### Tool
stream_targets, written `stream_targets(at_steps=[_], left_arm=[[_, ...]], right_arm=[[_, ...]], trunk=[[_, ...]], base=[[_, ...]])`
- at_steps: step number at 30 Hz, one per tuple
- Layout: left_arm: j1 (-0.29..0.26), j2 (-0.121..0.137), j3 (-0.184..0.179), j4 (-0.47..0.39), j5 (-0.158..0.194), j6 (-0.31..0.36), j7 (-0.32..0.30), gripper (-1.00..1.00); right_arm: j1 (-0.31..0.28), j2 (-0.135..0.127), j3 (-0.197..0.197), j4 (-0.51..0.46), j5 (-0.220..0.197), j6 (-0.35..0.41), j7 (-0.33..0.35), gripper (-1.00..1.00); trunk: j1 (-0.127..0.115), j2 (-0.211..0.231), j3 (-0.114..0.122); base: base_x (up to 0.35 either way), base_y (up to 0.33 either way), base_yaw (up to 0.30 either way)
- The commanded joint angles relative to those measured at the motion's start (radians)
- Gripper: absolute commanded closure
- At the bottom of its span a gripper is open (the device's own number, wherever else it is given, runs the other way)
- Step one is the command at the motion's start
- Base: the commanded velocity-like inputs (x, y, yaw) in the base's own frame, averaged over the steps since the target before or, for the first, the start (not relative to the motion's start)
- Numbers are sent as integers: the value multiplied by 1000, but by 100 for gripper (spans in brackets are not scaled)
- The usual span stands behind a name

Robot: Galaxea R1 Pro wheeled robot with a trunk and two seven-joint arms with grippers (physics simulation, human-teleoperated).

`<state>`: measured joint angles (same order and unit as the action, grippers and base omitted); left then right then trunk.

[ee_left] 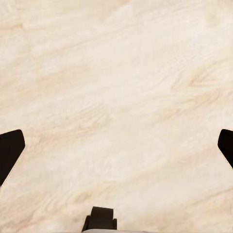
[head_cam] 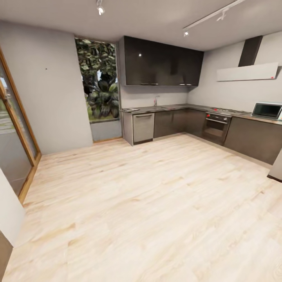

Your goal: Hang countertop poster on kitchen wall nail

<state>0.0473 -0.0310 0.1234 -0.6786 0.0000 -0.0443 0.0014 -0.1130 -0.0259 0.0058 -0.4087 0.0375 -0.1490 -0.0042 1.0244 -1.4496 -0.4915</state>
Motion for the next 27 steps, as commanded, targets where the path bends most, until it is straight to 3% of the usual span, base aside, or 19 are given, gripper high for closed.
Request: stream_targets(at_steps=[1, 27], left_arm=[[0, -1, 2, -1, 0, -2, 0, -100], [0, -1, 2, -1, 0, -2, 0, -100]], right_arm=[[-1, 0, 1, 1, 4, -3, 0, -100], [-1, -1, 1, 2, 4, -3, -1, -100]], trunk=[[1, 0, -1], [1, 0, -1]], base=[[339, 72, 0], [339, 108, 0]])
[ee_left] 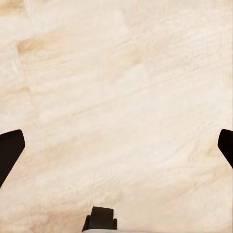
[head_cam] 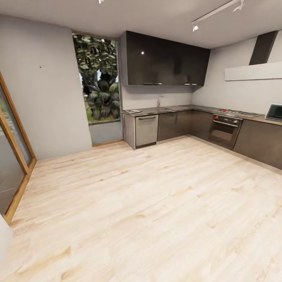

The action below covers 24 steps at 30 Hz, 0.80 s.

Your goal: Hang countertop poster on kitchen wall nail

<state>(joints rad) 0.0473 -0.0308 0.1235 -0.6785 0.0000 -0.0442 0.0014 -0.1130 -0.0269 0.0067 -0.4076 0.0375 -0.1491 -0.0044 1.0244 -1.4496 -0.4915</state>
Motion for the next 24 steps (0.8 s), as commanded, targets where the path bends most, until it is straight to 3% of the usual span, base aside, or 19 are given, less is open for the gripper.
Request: stream_targets(at_steps=[1, 24], left_arm=[[0, -1, 2, -1, 0, -2, 0, -100], [0, 0, 2, -1, 0, -3, 0, -100]], right_arm=[[-1, 0, 1, 1, 4, -3, 0, -100], [-1, 0, 1, 1, 4, -3, 0, -100]], trunk=[[1, 0, -1], [1, 0, -1]], base=[[339, 129, 0], [339, 137, 0]])
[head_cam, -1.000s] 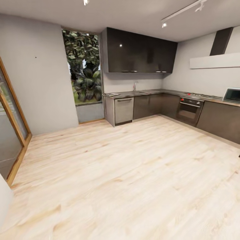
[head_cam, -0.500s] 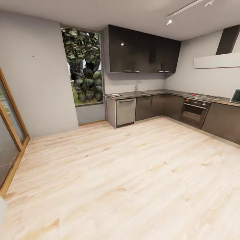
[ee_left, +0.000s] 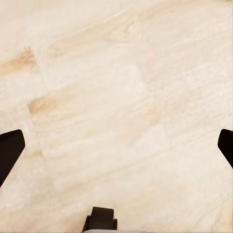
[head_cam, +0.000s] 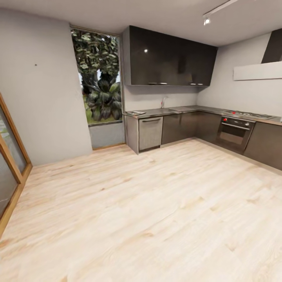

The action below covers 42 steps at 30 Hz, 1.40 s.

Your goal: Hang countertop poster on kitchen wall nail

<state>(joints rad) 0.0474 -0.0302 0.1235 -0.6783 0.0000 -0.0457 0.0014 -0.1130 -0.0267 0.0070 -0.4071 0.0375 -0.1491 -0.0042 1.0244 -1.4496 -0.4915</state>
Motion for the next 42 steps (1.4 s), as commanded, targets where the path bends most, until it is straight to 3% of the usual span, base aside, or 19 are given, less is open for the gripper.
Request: stream_targets(at_steps=[1, 42], left_arm=[[0, -1, 2, -1, 0, -2, 0, -100], [0, -1, 2, 0, 0, -2, 0, -100]], right_arm=[[-1, 0, 1, 1, 4, -3, 0, -100], [-1, 0, 1, 1, 4, -3, -1, -100]], trunk=[[1, 0, -1], [1, 0, -1]], base=[[339, 139, 0], [339, 139, 0]])
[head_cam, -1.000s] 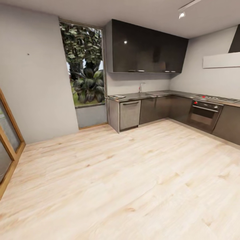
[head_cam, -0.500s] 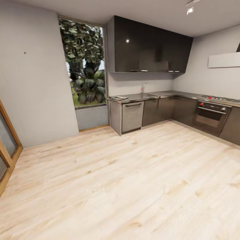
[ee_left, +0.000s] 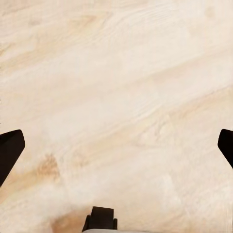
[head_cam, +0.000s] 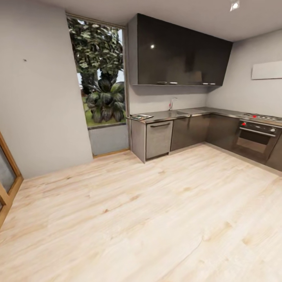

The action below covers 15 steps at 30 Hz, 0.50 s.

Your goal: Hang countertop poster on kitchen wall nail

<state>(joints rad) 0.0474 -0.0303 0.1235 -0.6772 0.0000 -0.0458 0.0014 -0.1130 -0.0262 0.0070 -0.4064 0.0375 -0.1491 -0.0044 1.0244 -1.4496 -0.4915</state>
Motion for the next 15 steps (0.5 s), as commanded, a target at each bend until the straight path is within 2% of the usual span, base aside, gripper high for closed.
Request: stream_targets(at_steps=[1, 15], left_arm=[[0, -1, 2, -1, 0, -2, 0, -100], [0, 0, 2, -1, 0, -2, 0, -100]], right_arm=[[-1, 0, 1, 1, 4, -3, 0, -100], [-1, 0, 1, 1, 4, -3, -1, -100]], trunk=[[1, 0, -1], [1, 0, -1]], base=[[339, 139, 0], [339, 137, 0]])
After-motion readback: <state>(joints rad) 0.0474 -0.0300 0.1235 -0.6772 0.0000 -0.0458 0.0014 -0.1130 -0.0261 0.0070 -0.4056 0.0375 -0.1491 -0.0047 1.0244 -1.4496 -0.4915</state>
